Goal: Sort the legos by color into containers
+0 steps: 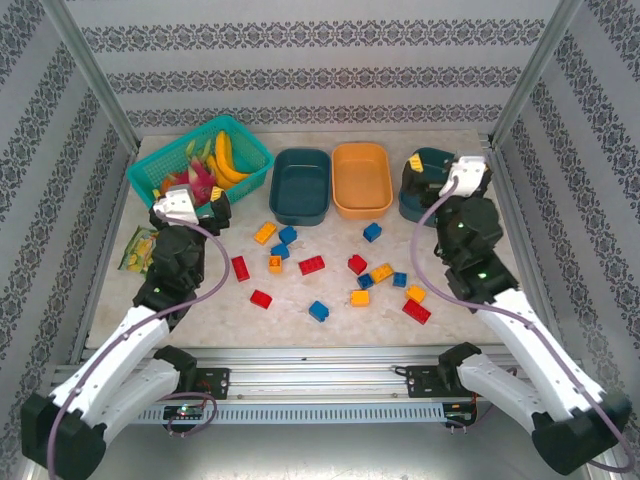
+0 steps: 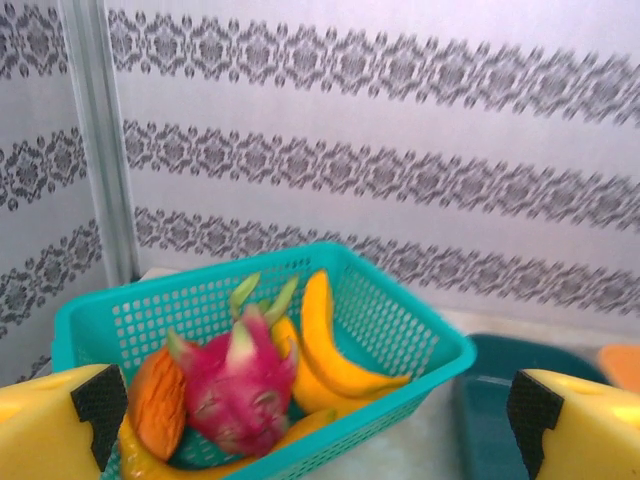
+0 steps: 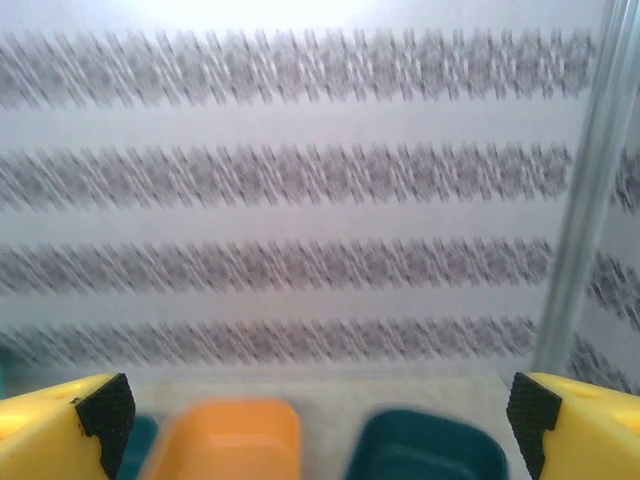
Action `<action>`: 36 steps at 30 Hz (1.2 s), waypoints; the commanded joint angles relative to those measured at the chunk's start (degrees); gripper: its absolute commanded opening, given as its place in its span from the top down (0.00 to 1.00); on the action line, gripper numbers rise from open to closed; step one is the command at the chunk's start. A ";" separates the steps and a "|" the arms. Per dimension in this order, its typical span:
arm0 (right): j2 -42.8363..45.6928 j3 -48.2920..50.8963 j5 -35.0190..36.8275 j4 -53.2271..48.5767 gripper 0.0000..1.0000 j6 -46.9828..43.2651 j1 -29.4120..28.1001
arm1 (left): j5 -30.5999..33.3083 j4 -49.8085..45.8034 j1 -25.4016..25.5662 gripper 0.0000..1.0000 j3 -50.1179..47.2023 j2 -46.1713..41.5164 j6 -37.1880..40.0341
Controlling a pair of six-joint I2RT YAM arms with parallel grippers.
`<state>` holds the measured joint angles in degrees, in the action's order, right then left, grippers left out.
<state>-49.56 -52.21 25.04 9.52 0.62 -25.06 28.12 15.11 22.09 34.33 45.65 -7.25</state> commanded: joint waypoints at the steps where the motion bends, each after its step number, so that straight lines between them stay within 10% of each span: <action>1: -0.38 -7.95 4.83 -21.42 0.02 9.11 -2.55 | 2.46 -14.22 2.19 0.00 2.31 -1.71 -6.01; 8: 1.99 -6.85 -30.59 -32.01 0.02 44.87 9.29 | -3.28 -27.59 3.16 0.00 14.09 -3.86 -15.26; 11: 1.84 -10.14 -27.31 -42.30 0.02 44.14 9.40 | -4.92 -48.61 3.06 0.00 23.89 -3.11 -28.47; 23: -8.79 -23.18 -14.02 -79.90 0.21 47.06 2.82 | -32.17 -58.55 3.04 0.00 34.26 10.07 -24.84; 36: -14.50 5.27 -26.74 -62.20 0.28 49.70 8.40 | -35.92 -46.68 20.98 0.01 25.48 16.01 -29.57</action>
<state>-62.96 -51.05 2.81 -58.37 49.60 -18.57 -7.09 -36.34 40.40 60.97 60.64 -34.72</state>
